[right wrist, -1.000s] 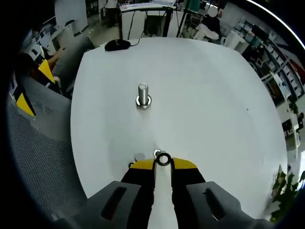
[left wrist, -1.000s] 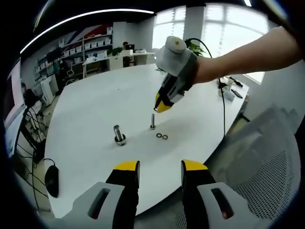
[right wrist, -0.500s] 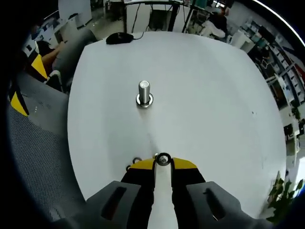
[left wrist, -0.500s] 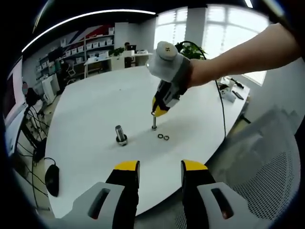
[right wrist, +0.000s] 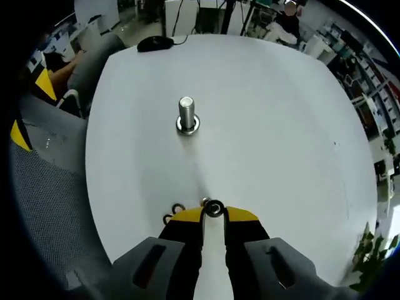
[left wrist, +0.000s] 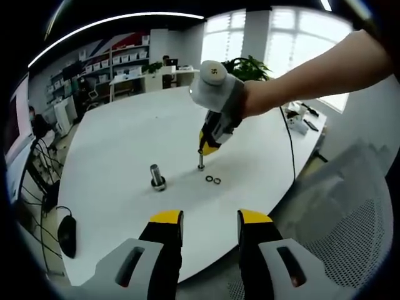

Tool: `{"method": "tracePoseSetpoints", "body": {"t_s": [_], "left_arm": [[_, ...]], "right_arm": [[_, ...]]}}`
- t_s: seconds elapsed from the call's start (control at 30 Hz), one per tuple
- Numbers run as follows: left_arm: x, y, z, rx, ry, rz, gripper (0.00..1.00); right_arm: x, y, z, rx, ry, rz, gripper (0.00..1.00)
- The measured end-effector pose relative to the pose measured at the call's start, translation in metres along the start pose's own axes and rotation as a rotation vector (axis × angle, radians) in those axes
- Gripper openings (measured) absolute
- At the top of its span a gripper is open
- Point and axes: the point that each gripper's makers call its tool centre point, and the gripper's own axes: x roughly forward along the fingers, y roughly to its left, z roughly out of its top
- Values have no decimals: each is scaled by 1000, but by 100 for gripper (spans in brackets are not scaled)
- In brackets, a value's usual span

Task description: Place the washer onto the threaded stud by aligning its center hole with the stud, sliding it down to the base, and recovering from edge contact or off-axis alignment until the washer reaches the visible bottom stop.

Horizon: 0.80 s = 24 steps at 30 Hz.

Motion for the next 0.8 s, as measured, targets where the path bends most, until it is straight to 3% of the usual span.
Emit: {"method": "tracePoseSetpoints", "body": {"t_s": [0.8], "left_arm": [[1,0,-3,-5,17,1,32]], "right_arm": [[35,5,-11,16,52,48,14]]}}
